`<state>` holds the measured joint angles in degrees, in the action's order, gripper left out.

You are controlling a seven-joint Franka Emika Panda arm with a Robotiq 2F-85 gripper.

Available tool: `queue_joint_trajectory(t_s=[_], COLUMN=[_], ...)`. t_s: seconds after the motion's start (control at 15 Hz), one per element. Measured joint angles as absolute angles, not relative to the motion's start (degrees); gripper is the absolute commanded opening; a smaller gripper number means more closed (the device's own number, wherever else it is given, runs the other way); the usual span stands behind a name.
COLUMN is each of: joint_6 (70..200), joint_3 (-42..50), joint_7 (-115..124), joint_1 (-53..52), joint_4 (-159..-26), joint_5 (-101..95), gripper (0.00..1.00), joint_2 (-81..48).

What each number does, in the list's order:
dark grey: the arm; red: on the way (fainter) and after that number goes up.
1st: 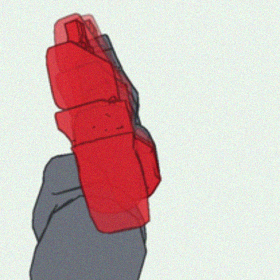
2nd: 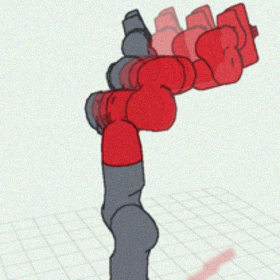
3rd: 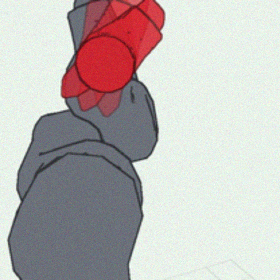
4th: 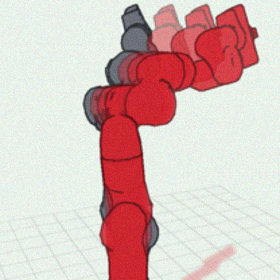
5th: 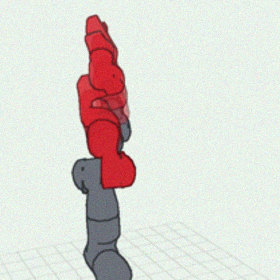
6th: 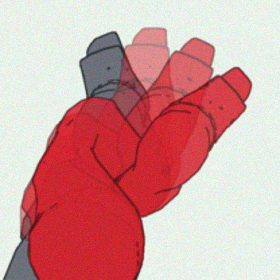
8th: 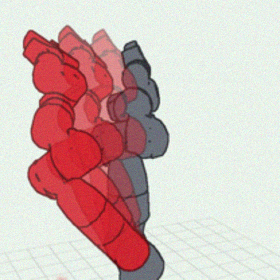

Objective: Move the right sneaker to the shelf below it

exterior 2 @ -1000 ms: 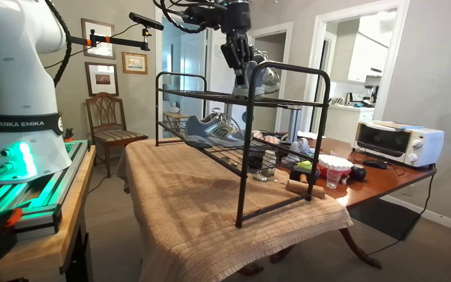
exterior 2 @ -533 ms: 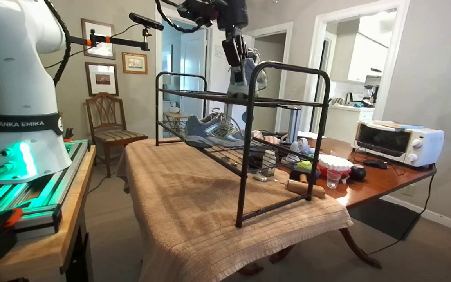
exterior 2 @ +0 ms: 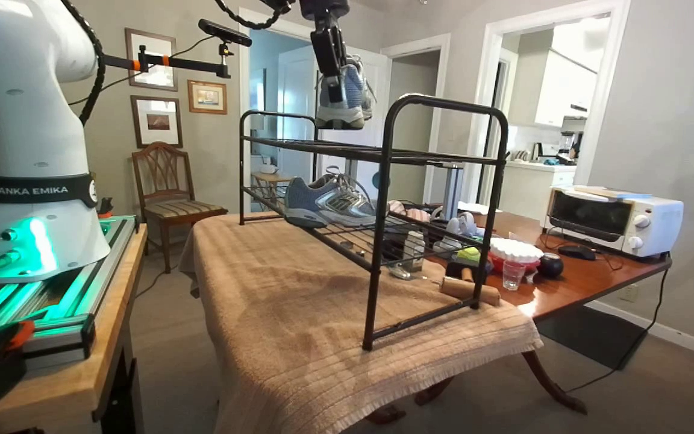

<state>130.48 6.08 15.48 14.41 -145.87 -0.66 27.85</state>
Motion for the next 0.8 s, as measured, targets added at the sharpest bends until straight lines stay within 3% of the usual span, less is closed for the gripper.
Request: queue_joint_trajectory(t_s=[0.8], joint_6=[125.77], joint_3=[6.41], joint_7=[8.58], joint_1=[15.04], joint_4=[-157.73], joint_5=[-3.86], gripper=[0.04], joint_2=[42.5])
